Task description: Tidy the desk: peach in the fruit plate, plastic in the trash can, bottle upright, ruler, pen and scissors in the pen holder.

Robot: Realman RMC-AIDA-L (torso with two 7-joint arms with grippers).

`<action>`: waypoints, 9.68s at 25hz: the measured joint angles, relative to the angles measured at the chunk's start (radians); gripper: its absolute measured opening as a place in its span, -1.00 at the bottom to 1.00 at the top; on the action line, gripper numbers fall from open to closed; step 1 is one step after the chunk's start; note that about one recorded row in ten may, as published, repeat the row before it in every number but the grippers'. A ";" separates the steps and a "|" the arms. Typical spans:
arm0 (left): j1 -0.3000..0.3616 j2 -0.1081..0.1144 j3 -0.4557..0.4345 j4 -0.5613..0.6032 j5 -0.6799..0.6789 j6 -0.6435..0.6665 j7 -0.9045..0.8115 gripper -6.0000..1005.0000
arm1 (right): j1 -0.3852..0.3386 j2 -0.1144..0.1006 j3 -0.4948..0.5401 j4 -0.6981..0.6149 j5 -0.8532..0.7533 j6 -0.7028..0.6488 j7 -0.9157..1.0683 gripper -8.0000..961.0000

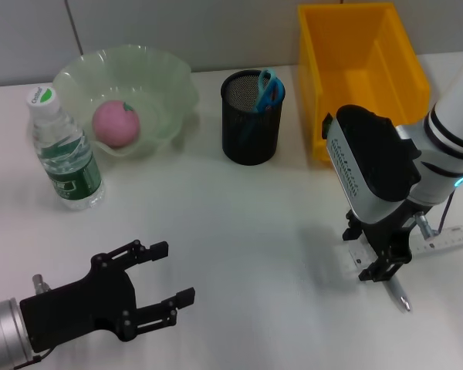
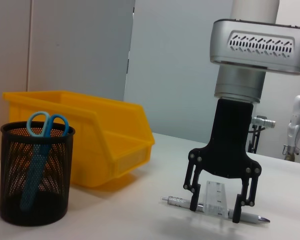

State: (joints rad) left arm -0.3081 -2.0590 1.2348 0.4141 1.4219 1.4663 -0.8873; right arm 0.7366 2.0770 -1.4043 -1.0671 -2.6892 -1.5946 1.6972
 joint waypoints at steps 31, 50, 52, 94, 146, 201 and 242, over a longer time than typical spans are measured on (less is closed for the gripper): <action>-0.006 0.000 -0.014 0.002 -0.002 0.001 -0.017 0.61 | 0.015 0.001 -0.022 0.041 -0.009 0.025 -0.003 0.03; -0.003 0.001 -0.015 0.025 -0.001 0.012 -0.045 0.61 | 0.001 0.001 0.133 -0.096 0.073 -0.122 -0.001 -0.19; -0.002 0.000 -0.015 0.025 0.000 0.012 -0.045 0.61 | 0.001 -0.001 0.156 -0.097 0.098 -0.133 -0.004 -0.19; -0.022 -0.003 -0.025 0.019 -0.003 0.024 -0.034 0.61 | -0.193 0.000 0.519 0.050 0.910 -0.006 -0.223 -0.19; -0.023 -0.010 -0.066 0.000 -0.060 0.017 -0.003 0.61 | 0.080 0.003 0.511 0.549 1.241 0.613 -0.443 -0.19; -0.012 -0.015 -0.090 -0.149 -0.112 0.024 0.174 0.61 | -0.033 0.009 0.397 0.460 1.263 0.578 -0.419 0.33; -0.021 -0.013 -0.081 -0.153 -0.112 0.038 0.165 0.60 | -0.083 -0.001 0.286 -0.376 0.037 -0.194 1.182 0.31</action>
State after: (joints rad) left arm -0.3289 -2.0720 1.1535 0.2607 1.3100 1.5039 -0.7225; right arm 0.6536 2.0763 -1.1179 -1.4427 -2.6522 -1.7882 2.8791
